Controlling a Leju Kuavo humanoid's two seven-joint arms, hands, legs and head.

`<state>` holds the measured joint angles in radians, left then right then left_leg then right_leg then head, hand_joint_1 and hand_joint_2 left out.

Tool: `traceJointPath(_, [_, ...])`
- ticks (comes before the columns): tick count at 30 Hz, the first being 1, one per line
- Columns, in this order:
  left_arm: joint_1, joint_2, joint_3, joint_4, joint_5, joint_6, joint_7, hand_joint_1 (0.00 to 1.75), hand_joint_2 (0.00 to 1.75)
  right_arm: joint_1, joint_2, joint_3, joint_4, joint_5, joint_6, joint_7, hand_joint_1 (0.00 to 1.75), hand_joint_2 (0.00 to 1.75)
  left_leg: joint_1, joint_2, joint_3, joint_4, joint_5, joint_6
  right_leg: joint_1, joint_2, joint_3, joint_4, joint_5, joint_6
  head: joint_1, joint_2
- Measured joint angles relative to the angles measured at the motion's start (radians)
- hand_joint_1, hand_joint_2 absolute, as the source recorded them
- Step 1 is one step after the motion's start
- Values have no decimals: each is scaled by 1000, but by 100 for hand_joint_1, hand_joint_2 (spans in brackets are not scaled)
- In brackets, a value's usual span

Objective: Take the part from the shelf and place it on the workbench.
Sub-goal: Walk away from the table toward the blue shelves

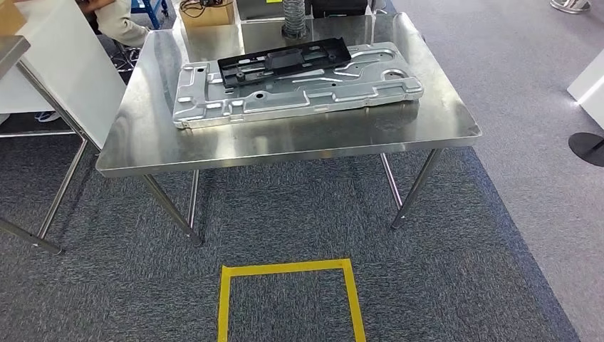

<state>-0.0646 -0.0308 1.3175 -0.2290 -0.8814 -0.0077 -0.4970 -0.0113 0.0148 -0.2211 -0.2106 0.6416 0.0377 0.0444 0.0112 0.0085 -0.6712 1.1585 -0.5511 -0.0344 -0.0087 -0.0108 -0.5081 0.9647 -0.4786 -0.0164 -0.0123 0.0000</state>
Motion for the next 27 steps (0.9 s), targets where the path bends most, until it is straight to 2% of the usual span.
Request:
traceJointPath(1, [0, 0, 0, 0, 0, 0, 0, 0, 0, 0, -1, 3, 3, 0, 0, 0, 0, 175, 1, 0, -8, 63, -37, -3, 2, 0, -16, 1, 12, -1, 0, 0])
traceJointPath(2, [0, 0, -1, 0, 0, 0, 0, 0, 0, 0, -1, 6, 6, 0, 0, 1, 0, 175, 1, 0, -8, 109, -47, -4, 3, -1, -32, 3, 24, -1, 0, 0])
traceJointPath(3, [0, 0, -1, 0, 0, 0, 0, 0, 0, 0, -2, 8, 8, 0, 0, 1, 0, 175, 1, 0, 5, 129, -33, -4, 5, -1, -50, 7, 35, 0, 0, 0])
traceJointPath(4, [0, 0, -1, 0, 0, 0, 0, 0, 0, -1, -2, 10, 10, 0, 1, 0, 0, 175, 1, 0, 36, 114, -3, -2, 5, -1, -67, 12, 46, 2, -1, 0])
traceJointPath(5, [-1, 0, -1, 0, 0, 0, 0, 0, 0, -2, -2, 12, 11, 0, 3, -2, 0, 175, 0, 0, 84, 66, 25, 1, 6, -1, -84, 17, 55, 4, -1, 0])
traceJointPath(6, [-3, 1, -1, 0, -1, 0, 0, 0, 0, -3, -2, 13, 12, 2, 7, -9, 0, 175, -1, 0, 145, -11, 33, 6, 7, -1, -98, 24, 64, 8, -1, 0])
traceJointPath(7, [-7, 1, -1, 0, -1, 0, 0, 0, 0, -4, -2, 15, 12, 5, 12, -21, 0, 175, -3, -1, 202, -92, 24, 12, 8, -1, -107, 30, 71, 12, 0, 0])
traceJointPath(8, [-10, 1, -2, 0, -1, 0, 0, 0, 0, -6, -2, 18, 13, 10, 15, -37, 0, 175, -7, 0, 240, -154, 9, 19, 8, -2, -113, 33, 80, 17, 1, 0])
traceJointPath(9, [-12, 2, -2, 0, -2, 0, 0, 0, 0, -7, -1, 21, 13, 19, 17, -54, 0, 175, -10, 0, 260, -192, -6, 27, 8, -3, -116, 33, 89, 23, 0, 0])
traceJointPath(11, [-11, 1, -2, 0, -2, 1, -1, 0, 0, -7, -2, 31, 15, 38, 15, -82, 0, 175, -12, 2, 252, -206, 6, 43, 5, -3, -119, 29, 106, 36, -2, 0])
traceJointPath(12, [-11, 0, -2, 0, -2, 2, -1, 0, 0, -8, -2, 36, 16, 45, 15, -92, 0, 175, -10, 4, 242, -208, 20, 51, 3, -1, -126, 36, 91, 42, -3, 0])
traceJointPath(13, [-11, -1, -1, 0, -2, 3, -1, 0, 0, -10, -1, 41, 16, 50, 14, -100, 0, 175, -8, 6, 229, -212, 35, 59, 2, 1, -134, 58, 59, 47, -1, 0])
traceJointPath(14, [-12, -2, -1, 0, -2, 3, -2, 0, 0, -11, -1, 44, 17, 53, 14, -104, 0, 175, -7, 7, 214, -213, 49, 65, -1, 4, -147, 101, 6, 52, 1, 0])
traceJointPath(15, [-12, -3, -1, 0, -2, 3, -2, 0, 0, -12, -1, 47, 18, 55, 14, -107, 0, 175, -8, 6, 198, -213, 63, 69, -3, 5, -160, 161, -54, 58, 4, 0])
traceJointPath(16, [-11, -3, -1, 0, -2, 4, -3, 0, 0, -13, -1, 50, 18, 57, 15, -108, 0, 175, -9, 7, 181, -211, 75, 70, -4, 6, -171, 228, -97, 62, 7, 0])
traceJointPath(17, [-11, -3, -1, 0, -2, 4, -3, 0, 0, -13, -1, 52, 18, 59, 15, -107, 0, 175, -9, 7, 163, -208, 87, 69, -6, 6, -176, 286, -117, 66, 7, 0])
traceJointPath(18, [-10, -3, -1, 0, -2, 5, -3, 0, 0, -13, -1, 54, 19, 61, 16, -104, 0, 175, -9, 7, 145, -203, 98, 67, -7, 6, -170, 319, -109, 69, 7, 0])
traceJointPath(19, [-10, -3, -1, 0, -2, 5, -3, 0, 0, -14, -1, 55, 19, 62, 16, -99, 0, 175, -9, 8, 126, -197, 108, 64, -9, 6, -147, 317, -82, 71, 8, 0])
traceJointPath(20, [-11, -3, -1, 0, -2, 6, -2, 0, 0, -14, -1, 56, 19, 63, 16, -94, 0, 175, -8, 8, 107, -189, 117, 61, -11, 6, -108, 282, -53, 71, 8, 0])
traceJointPath(21, [-11, -3, -1, 0, -2, 6, -2, 0, 0, -16, -2, 57, 19, 63, 16, -88, 0, 175, -8, 8, 91, -181, 125, 57, -12, 6, -51, 217, -37, 69, 8, 0])
traceJointPath(22, [-11, -3, -1, 0, -2, 6, -2, 0, 0, -18, -2, 57, 19, 63, 16, -84, 0, 175, -9, 7, 77, -171, 132, 53, -12, 6, 10, 135, -41, 65, 8, 0])
traceJointPath(23, [-11, -3, -1, 0, -2, 6, -2, 0, 0, -19, -2, 57, 19, 63, 17, -81, 0, 175, -10, 7, 67, -163, 138, 47, -10, 6, 59, 64, -57, 59, 7, 0])
traceJointPath(24, [-11, -3, -1, 0, -2, 6, -2, 0, 0, -20, -2, 57, 19, 62, 17, -79, 0, 175, -10, 7, 60, -158, 146, 41, -7, 7, 89, 15, -72, 51, 7, 0])
traceJointPath(25, [-11, -3, -1, 0, -2, 5, -2, 0, 0, -21, -2, 57, 19, 61, 17, -78, 0, 175, -9, 8, 55, -156, 155, 34, -3, 7, 98, -8, -79, 42, 7, 0])
traceJointPath(26, [-11, -3, -1, 0, -2, 5, -2, 0, 0, -21, -2, 57, 19, 60, 17, -76, 0, 175, -8, 8, 52, -157, 164, 27, -3, 6, 91, -12, -74, 32, 7, 0])
traceJointPath(27, [-10, -3, -1, 0, -2, 4, -2, 0, 0, -21, -2, 57, 20, 59, 17, -76, 0, 175, -6, 6, 47, -155, 162, 21, -3, 4, 82, -12, -64, 22, 8, 0])
